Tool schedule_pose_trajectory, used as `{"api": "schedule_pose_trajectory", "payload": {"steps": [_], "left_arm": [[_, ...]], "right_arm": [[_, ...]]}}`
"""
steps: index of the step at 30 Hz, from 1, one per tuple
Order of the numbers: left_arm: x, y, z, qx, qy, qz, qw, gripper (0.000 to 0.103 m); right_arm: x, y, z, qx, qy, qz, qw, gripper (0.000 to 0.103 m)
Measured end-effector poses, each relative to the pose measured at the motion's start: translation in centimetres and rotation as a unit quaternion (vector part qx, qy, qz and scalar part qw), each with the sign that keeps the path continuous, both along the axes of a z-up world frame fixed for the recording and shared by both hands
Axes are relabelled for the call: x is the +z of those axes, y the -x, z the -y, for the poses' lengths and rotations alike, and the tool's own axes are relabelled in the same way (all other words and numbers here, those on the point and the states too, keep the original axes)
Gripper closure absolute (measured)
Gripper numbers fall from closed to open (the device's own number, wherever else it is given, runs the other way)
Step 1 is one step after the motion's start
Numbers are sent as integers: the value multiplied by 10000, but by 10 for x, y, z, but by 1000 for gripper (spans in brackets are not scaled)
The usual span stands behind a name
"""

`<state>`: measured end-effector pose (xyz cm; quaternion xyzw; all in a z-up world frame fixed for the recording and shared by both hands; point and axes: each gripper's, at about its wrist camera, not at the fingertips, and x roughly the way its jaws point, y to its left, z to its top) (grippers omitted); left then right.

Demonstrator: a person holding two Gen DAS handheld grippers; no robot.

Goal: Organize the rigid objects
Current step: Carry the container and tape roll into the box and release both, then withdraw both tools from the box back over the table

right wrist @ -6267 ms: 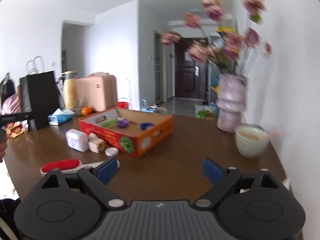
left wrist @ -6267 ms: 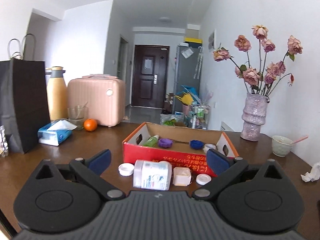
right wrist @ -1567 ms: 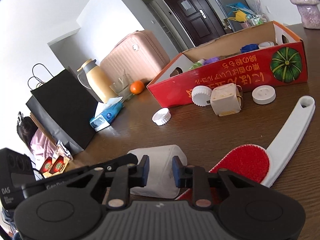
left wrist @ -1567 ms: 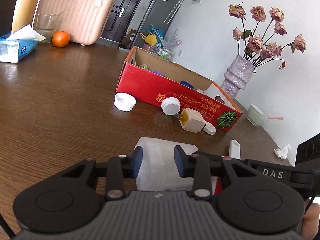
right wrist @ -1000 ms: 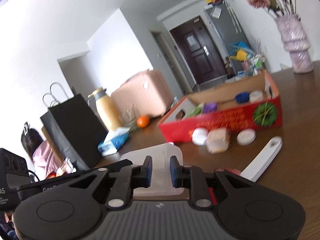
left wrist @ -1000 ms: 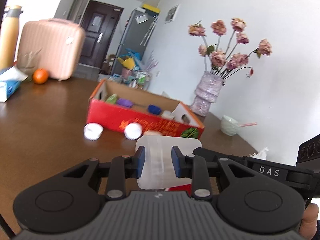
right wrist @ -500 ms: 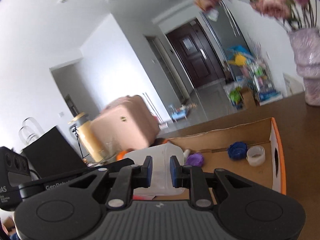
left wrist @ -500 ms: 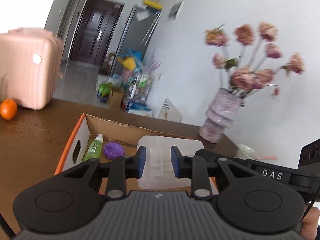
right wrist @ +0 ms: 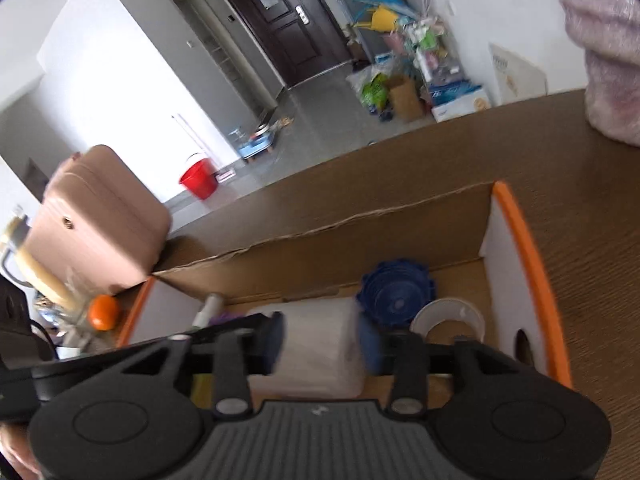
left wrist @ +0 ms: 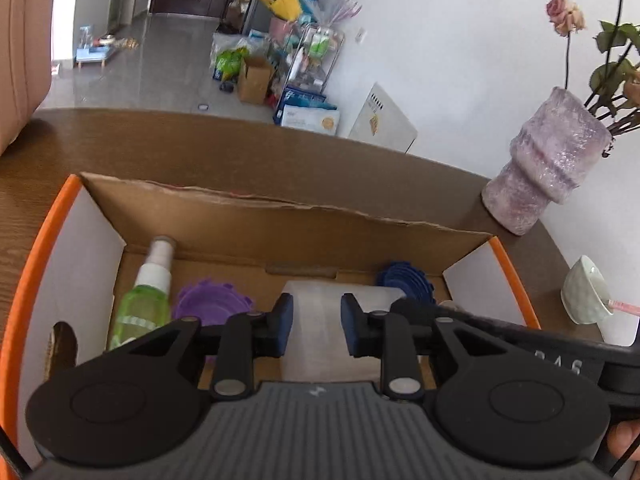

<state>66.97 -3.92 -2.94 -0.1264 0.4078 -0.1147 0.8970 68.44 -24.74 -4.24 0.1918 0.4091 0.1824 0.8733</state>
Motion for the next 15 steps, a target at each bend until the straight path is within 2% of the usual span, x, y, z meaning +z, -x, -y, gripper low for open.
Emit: {"api": "schedule_pose_trajectory", "payload": {"steps": [2, 6, 9, 12, 15], "left_arm": [[-3, 5, -3, 98, -35, 53, 9999, 66], [-1, 19, -9, 180, 12, 85, 9998, 64], [8, 22, -6, 104, -312, 176, 9993, 63], [31, 39, -12, 246, -621, 381, 9970, 62], [65, 70, -21, 349, -878, 764, 9926, 49]], "right_arm": [[-2, 1, -3, 10, 76, -70, 9999, 50], [5, 11, -10, 25, 255, 292, 9992, 43], [10, 18, -11, -59, 328, 613, 9976, 36], [22, 32, -3, -181, 205, 729, 9970, 34], [48, 52, 3, -138, 395, 770, 9962, 31]]}}
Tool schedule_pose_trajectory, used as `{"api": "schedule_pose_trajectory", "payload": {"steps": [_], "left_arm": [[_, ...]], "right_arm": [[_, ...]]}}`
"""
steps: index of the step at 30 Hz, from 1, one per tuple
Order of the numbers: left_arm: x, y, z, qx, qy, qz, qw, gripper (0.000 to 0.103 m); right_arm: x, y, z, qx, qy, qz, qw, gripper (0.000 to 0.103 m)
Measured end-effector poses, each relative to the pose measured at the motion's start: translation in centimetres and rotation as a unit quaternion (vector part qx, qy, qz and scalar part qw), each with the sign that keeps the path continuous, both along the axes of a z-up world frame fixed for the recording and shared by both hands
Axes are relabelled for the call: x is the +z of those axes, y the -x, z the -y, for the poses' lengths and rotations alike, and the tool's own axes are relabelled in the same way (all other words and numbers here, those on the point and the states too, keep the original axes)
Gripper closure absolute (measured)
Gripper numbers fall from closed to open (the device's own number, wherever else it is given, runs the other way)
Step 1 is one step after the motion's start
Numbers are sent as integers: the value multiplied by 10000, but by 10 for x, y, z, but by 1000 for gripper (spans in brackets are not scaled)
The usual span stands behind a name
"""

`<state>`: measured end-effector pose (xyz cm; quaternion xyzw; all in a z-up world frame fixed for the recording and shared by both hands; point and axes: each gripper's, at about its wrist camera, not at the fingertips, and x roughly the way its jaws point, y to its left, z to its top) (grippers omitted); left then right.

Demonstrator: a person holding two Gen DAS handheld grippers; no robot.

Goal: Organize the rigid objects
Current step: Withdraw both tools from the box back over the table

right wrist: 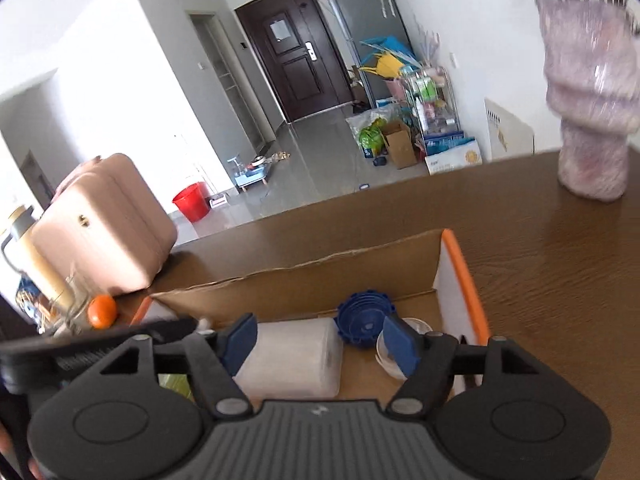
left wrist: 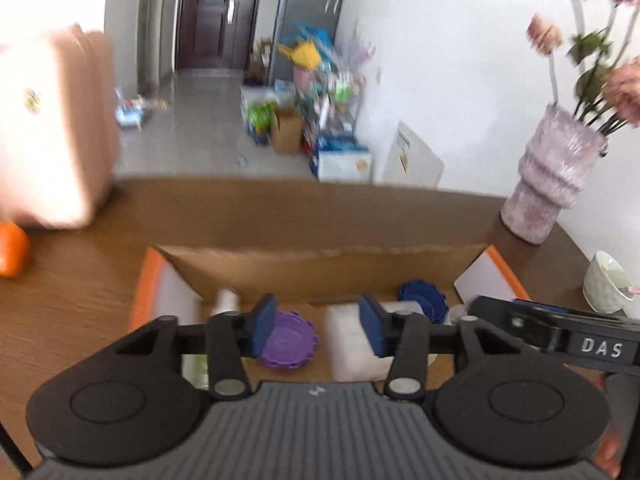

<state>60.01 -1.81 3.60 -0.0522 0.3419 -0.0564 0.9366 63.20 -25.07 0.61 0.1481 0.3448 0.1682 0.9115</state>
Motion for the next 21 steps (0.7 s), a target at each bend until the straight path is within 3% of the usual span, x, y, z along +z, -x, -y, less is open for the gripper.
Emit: {"api": "schedule_pose_trajectory", "payload": {"steps": [2, 4, 9, 11, 15, 21], "left_arm": [[21, 27, -7, 19, -114, 259, 9996, 38], [36, 57, -13, -57, -237, 448, 9987, 35], [55, 138, -16, 85, -842, 1016, 9912, 28], [57, 175, -16, 97, -812, 1321, 9879, 21], [52, 246, -16, 269, -698, 1780, 9812, 20], [35, 333, -14, 634, -827, 2325, 9670, 12]], "right_arm": [[21, 22, 4, 30, 88, 166, 9998, 20], [40, 50, 10, 108, 210, 440, 9988, 13], [62, 128, 15, 181, 725, 1076, 9914, 10], [64, 162, 18, 132, 830, 1350, 9873, 9], [62, 226, 25, -19, 870, 1824, 9794, 9], [46, 303, 28, -170, 967, 2287, 9685, 8]]}}
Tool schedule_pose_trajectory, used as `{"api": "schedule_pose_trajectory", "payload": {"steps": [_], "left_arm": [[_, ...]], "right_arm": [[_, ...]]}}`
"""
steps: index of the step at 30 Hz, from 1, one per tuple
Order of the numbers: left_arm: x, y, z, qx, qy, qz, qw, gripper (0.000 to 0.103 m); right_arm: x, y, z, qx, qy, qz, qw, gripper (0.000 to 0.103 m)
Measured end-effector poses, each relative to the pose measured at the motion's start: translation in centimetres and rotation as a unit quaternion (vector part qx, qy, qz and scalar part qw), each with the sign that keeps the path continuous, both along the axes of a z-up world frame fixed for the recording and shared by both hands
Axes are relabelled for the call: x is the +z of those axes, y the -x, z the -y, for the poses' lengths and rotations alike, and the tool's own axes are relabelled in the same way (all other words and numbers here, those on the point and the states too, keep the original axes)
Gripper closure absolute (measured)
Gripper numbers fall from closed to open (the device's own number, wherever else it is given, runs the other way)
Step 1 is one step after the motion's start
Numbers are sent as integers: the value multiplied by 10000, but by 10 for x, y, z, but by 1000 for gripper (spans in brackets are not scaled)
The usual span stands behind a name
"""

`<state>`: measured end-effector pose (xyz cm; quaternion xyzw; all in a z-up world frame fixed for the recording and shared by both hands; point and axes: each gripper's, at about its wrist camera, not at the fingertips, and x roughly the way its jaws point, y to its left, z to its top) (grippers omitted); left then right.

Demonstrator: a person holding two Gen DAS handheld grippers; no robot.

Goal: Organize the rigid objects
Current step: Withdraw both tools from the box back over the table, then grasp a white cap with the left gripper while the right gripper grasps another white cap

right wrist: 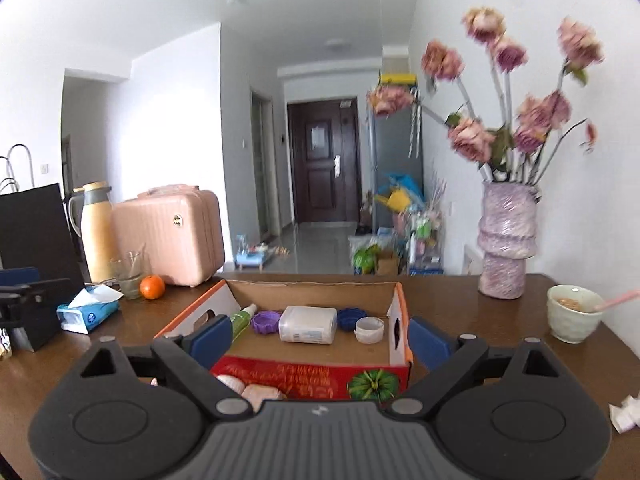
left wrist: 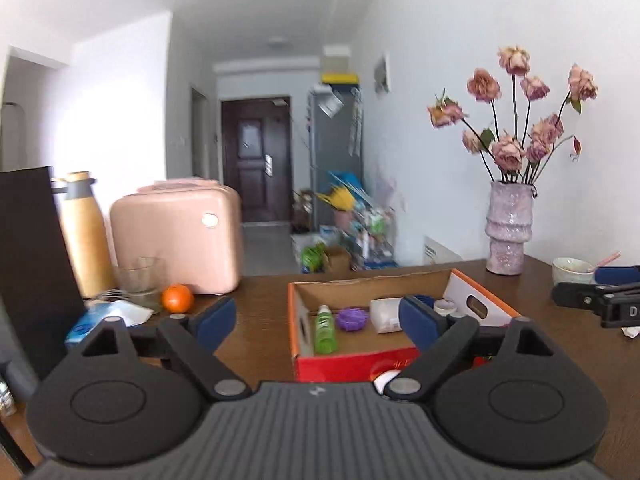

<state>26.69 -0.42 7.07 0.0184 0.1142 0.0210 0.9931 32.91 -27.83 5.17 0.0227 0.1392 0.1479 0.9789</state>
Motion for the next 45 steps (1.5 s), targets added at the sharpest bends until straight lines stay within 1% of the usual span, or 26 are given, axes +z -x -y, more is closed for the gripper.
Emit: {"api": "schedule_pose_trajectory", "payload": {"steps": [3, 5, 8, 10, 12, 14, 17, 19, 22, 25, 27, 30, 34, 36, 39, 41, 42, 45], "left_arm": [[-17, 38, -3, 79, 63, 34, 9999, 9], [-30, 62, -5, 129, 58, 46, 9999, 5], [-49, 91, -6, 164, 85, -34, 9998, 4], [-61, 106, -6, 153, 51, -90, 9998, 2], [-72, 116, -5, 209, -29, -129, 9997, 2], [-83, 125, -6, 183, -30, -213, 9996, 1], [-90, 128, -5, 215, -17, -373, 9991, 1], [-92, 128, -2, 198, -23, -364, 9991, 1], [-92, 120, 3, 166, -19, -433, 9989, 1], [-94, 110, 7, 83, -51, -553, 9984, 1], [-97, 102, 5, 61, 42, -586, 9983, 0], [-102, 81, 1, 7, 117, -898, 9959, 0], [-99, 50, -6, 86, 158, -991, 9949, 2], [-97, 33, -10, 71, 206, -1057, 9942, 4], [-98, 5, -16, 132, 276, -1237, 9918, 9], [-99, -17, -20, 106, 305, -1429, 9892, 17], [-100, -28, -22, 95, 304, -1490, 9883, 18], [-102, -65, -26, 222, 219, -1658, 9857, 26]], "right_arm": [[-14, 44, 3, -2, -18, 204, 9998, 0], [-24, 71, 4, 29, -7, 312, 9995, 0], [-40, 107, 1, 34, 85, 320, 9994, 0], [-51, 130, 2, 2, -38, 361, 9993, 0], [-62, 148, 0, -88, -152, 355, 9992, 0], [-71, 159, -2, -133, -211, 384, 9989, 0], [-83, 172, -5, -81, -141, 465, 9988, 0], [-87, 174, -8, -43, -34, 442, 9990, 0], [-90, 169, -10, 42, 172, 385, 9991, 0], [-92, 162, -8, -62, 374, 323, 9988, 0], [-92, 157, -6, -96, 420, 227, 9988, 0], [-92, 146, -5, -103, 432, 134, 9989, 0], [-90, 119, -8, -116, 468, -83, 9988, 7], [-88, 100, -10, -163, 524, -191, 9983, 11], [-85, 68, -9, -144, 467, -411, 9980, 17], [-85, 46, -8, -117, 382, -597, 9974, 18], [-85, 33, -8, -91, 330, -694, 9970, 19], [-87, -7, -10, 37, 244, -1009, 9946, 30]]}}
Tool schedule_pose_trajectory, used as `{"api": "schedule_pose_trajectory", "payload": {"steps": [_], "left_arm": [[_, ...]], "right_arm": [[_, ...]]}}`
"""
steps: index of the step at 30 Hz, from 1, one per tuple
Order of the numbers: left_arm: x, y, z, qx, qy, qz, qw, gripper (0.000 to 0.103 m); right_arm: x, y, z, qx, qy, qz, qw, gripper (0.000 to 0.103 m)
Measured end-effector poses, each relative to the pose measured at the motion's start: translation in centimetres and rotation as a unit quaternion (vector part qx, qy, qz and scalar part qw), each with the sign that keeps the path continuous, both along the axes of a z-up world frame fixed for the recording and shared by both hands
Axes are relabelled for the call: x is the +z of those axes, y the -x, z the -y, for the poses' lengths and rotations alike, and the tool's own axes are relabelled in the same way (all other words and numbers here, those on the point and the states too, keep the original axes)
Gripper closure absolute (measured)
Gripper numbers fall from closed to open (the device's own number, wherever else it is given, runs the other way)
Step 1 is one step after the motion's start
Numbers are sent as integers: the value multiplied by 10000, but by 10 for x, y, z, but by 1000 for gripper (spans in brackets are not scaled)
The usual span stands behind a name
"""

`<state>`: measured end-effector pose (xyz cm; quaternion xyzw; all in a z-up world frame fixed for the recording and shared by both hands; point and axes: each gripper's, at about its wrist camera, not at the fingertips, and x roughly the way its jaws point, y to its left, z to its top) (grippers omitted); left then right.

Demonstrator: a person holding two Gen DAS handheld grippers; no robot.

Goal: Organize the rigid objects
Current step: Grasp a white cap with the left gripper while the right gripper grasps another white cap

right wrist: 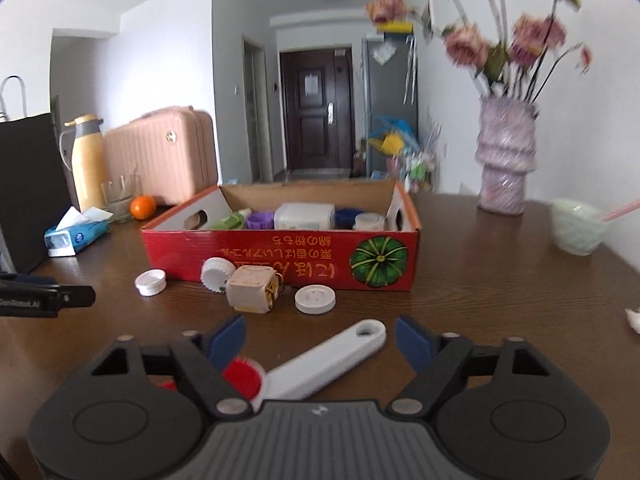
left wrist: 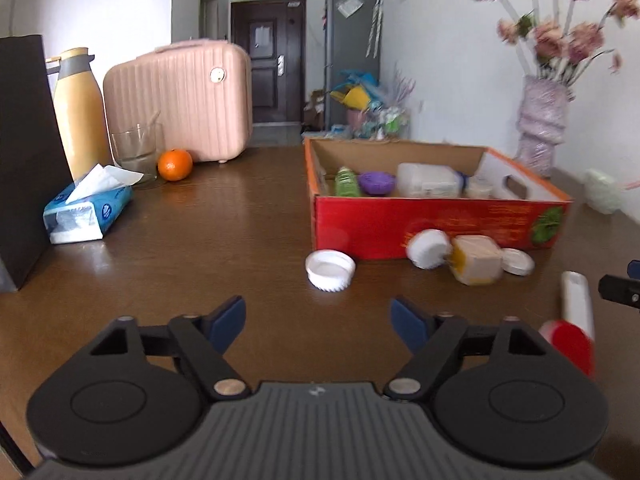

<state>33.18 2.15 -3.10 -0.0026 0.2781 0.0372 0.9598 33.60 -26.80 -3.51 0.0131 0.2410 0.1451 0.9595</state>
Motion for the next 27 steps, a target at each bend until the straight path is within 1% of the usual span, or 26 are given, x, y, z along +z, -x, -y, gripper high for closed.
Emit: {"api": "schedule_pose_trajectory", "payload": {"steps": [1, 4, 5, 6, 7, 8, 9, 12, 13, 14, 15, 17, 18, 22, 27], "left_arm": [[-1, -13, -1, -14, -12, -66, 10000, 29], [-9, -52, -4, -62, 13, -379, 9993, 37], [-12, -61, -5, -82, 46, -453, 9989, 37], [-16, -70, -5, -126, 93, -510, 9986, 37], [-19, -77, -5, -124, 130, -572, 9982, 40], [-21, -82, -5, -111, 145, -608, 9980, 44], [-22, -86, -5, -125, 150, -603, 9980, 45], [-28, -93, -4, -199, 109, -614, 9979, 48], [-30, -94, -4, -219, 116, -625, 9977, 53], [-32, -96, -3, -266, 128, -657, 9974, 62], [-34, -97, -3, -295, 136, -684, 9971, 62], [-35, -96, -2, -311, 81, -622, 9975, 62], [-35, -96, 0, -338, 65, -611, 9975, 62], [-37, -94, 2, -367, 24, -550, 9978, 62], [-37, -94, 2, -377, 20, -532, 9979, 62]], "right_arm": [[0, -15, -2, 30, -28, -139, 9999, 35], [-3, -58, -9, 113, -57, -498, 9987, 36], [-6, -72, -12, 144, 19, -624, 9979, 38], [-10, -83, -16, 174, 91, -704, 9973, 44], [-14, -92, -20, 187, 156, -766, 9968, 49], [-18, -101, -24, 201, 238, -839, 9960, 52], [-21, -106, -26, 209, 276, -877, 9955, 54], [-29, -117, -26, 253, 230, -951, 9949, 54], [-32, -120, -25, 265, 190, -971, 9947, 54], [-34, -121, -25, 287, 152, -972, 9947, 54], [-36, -123, -26, 305, 127, -967, 9948, 54], [-37, -123, -29, 307, 184, -921, 9951, 60], [-38, -124, -30, 309, 243, -893, 9952, 64], [-40, -123, -35, 359, 455, -763, 9954, 65], [-40, -122, -36, 370, 468, -708, 9957, 65]]}}
